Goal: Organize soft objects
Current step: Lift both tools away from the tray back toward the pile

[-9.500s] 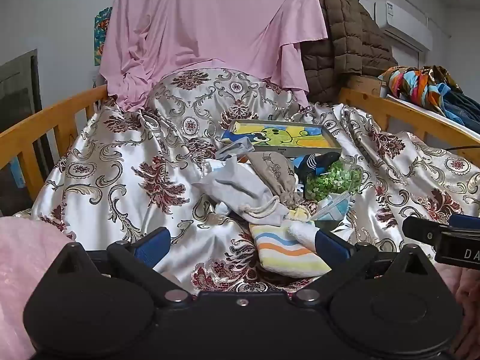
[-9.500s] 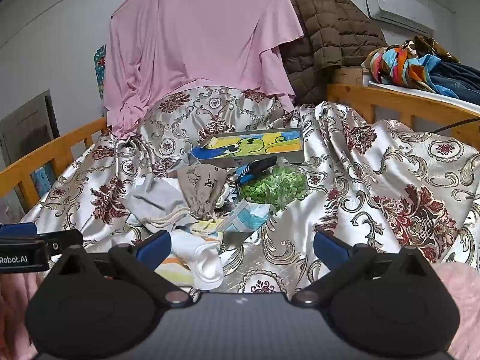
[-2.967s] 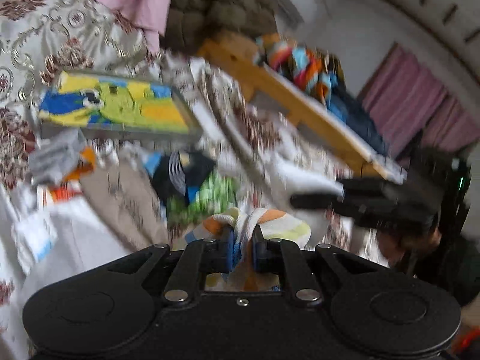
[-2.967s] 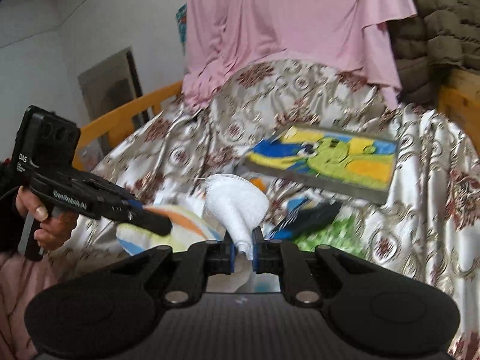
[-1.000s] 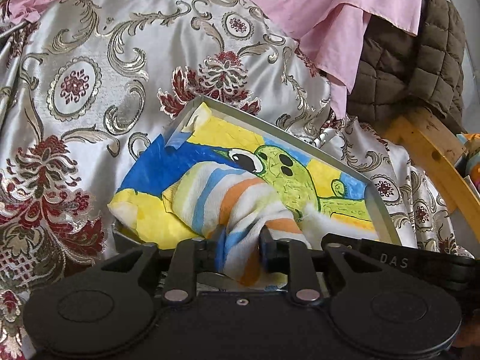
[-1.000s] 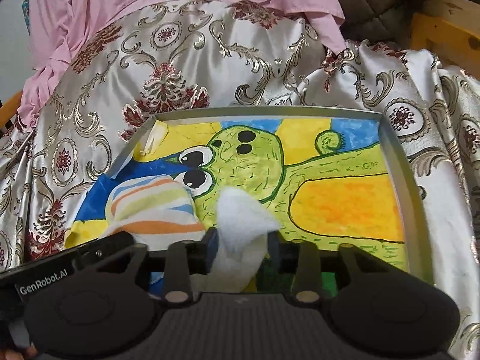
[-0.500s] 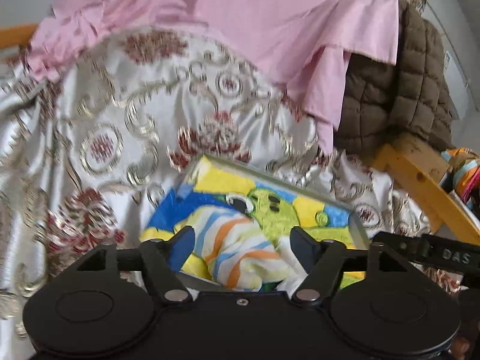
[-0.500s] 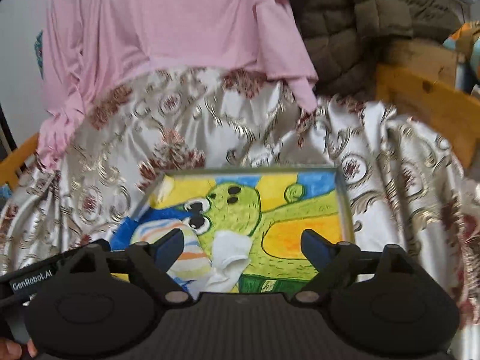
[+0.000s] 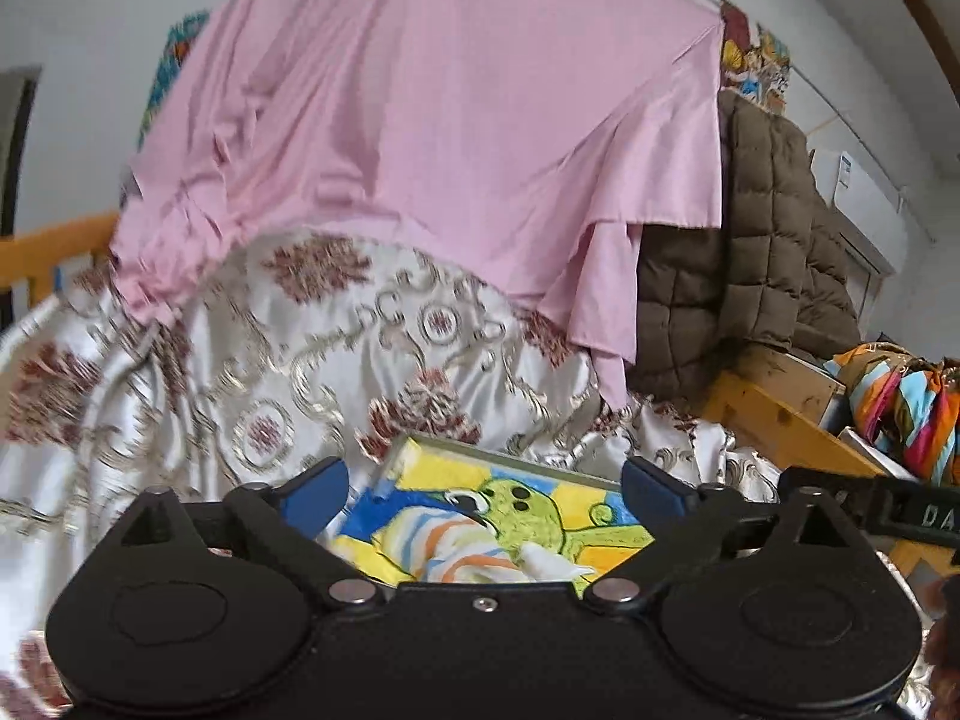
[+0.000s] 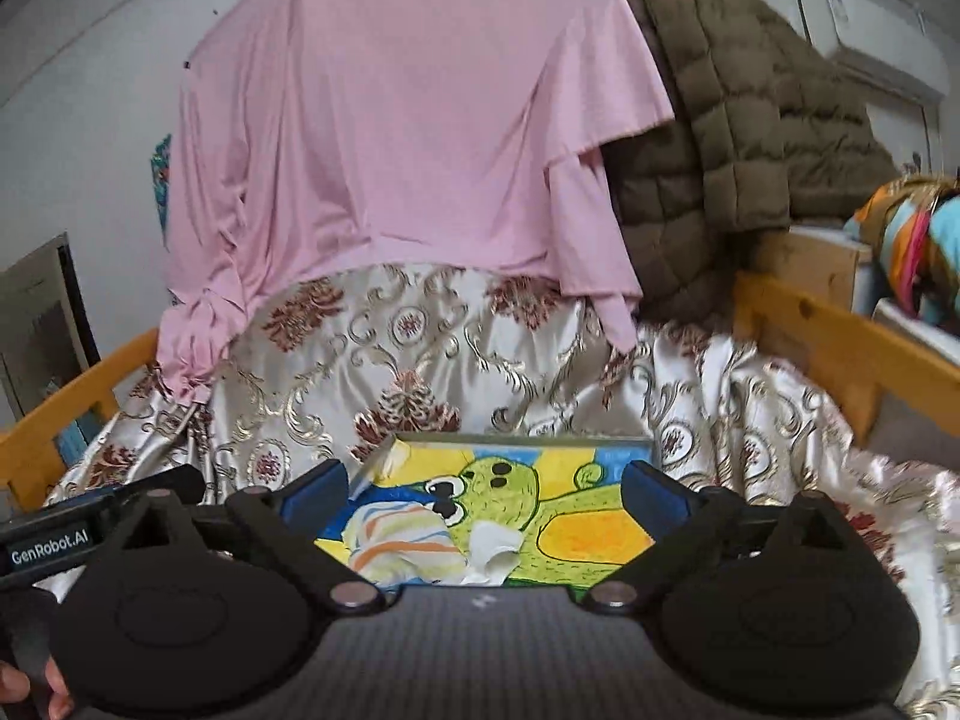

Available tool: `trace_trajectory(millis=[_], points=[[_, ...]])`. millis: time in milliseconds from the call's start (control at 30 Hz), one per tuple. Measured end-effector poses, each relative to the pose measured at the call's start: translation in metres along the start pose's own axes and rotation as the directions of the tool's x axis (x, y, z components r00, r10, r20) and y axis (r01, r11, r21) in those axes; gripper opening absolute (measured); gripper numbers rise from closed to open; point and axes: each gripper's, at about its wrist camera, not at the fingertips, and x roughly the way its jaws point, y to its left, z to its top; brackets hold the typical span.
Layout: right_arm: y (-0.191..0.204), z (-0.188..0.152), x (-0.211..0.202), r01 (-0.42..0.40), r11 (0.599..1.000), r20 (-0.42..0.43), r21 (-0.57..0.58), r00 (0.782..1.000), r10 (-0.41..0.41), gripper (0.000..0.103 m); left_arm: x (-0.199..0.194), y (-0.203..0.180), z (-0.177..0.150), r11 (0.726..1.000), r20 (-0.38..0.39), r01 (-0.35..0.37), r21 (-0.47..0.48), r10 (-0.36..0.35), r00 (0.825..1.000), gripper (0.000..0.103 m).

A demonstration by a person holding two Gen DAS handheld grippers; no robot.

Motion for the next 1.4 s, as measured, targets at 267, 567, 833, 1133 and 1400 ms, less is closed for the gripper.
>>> trace_trajectory(millis=[267, 567, 833, 1133, 1400], points=[[0.014, -0.006, -0.066, 0.004, 1.000, 0.081, -0.028, 0.997, -0.001, 0.103, -0.072, -0.005, 0.002, 1.000, 0.111, -0.009, 0.026, 0.006, 0.994, 0.102], [0.032, -0.028, -0.122, 0.038, 0.997, 0.146, -0.062, 0.989, -0.028, 0.103, -0.130, 0.004, -0.004, 1.000, 0.158, -0.006, 0.024, 0.002, 0.987, 0.102], [0.050, -0.048, -0.154, 0.042, 0.994, 0.178, -0.106, 0.984, -0.023, 0.103, -0.166, 0.013, -0.025, 0.998, 0.160, -0.034, 0.060, 0.024, 0.987, 0.102], [0.068, -0.072, -0.184, 0.051, 0.989, 0.209, -0.142, 0.978, -0.020, 0.103, -0.199, 0.016, -0.046, 0.994, 0.147, -0.042, 0.098, 0.027, 0.989, 0.102], [0.084, -0.100, -0.201, 0.034, 0.985, 0.181, -0.169, 0.983, -0.003, 0.103, -0.221, 0.027, -0.067, 0.993, 0.081, -0.057, 0.107, 0.049, 0.996, 0.102]])
